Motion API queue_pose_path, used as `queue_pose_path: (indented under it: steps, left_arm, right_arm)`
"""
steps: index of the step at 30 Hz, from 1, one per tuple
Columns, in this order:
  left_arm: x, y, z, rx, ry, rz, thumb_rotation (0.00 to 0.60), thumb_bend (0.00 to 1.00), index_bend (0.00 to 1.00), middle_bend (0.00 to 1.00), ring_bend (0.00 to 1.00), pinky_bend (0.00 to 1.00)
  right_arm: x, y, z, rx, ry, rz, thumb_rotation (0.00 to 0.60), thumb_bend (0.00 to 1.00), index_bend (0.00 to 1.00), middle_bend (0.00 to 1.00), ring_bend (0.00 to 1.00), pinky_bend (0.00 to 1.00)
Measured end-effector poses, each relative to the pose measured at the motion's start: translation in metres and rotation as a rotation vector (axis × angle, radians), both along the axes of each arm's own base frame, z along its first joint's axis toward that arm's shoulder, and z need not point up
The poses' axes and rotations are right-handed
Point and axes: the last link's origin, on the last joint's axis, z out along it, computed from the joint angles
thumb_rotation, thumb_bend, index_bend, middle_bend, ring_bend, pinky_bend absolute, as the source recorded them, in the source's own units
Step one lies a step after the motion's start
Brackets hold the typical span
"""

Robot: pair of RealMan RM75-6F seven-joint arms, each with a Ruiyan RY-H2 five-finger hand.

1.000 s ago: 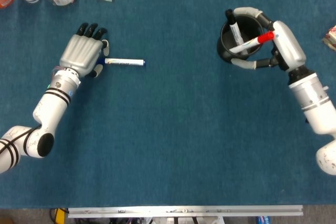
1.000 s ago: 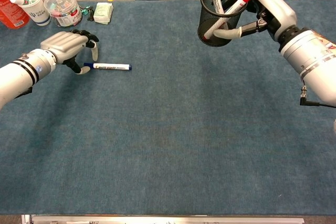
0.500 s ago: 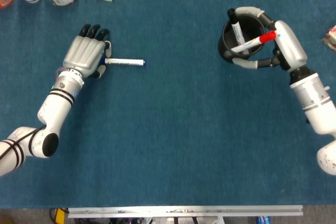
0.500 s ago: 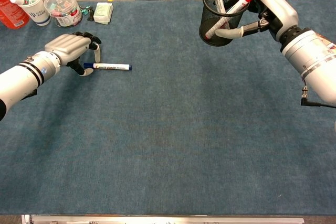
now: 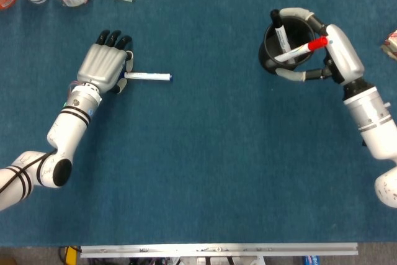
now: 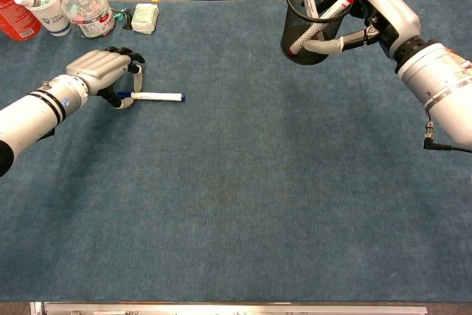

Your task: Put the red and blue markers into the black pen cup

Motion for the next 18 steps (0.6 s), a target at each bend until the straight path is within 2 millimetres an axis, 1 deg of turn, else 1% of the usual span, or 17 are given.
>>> queue_pose_path:
  steps: [10,18]
  left_arm:
    - [-0.0003,-0.0006,-0.003,-0.002,-0.003,-0.002,0.6,0.33,0.53,0.13,0.02,0.05]
    - [0.0001,-0.0008,-0.0025,0.002,-0.026,-0.001,0.6,0.33,0.58,0.16,0.03,0.05]
  right_arm:
    - [-0.0012,0.0002,0.0004,-0.001,-0.001,-0.005,0.6,0.51,0.48,0.44,0.34,0.37]
    - [-0.0022,0.0007,0.0005,-0.002,0.001,-0.007,0.6,0.51,0.49,0.44,0.34,0.37]
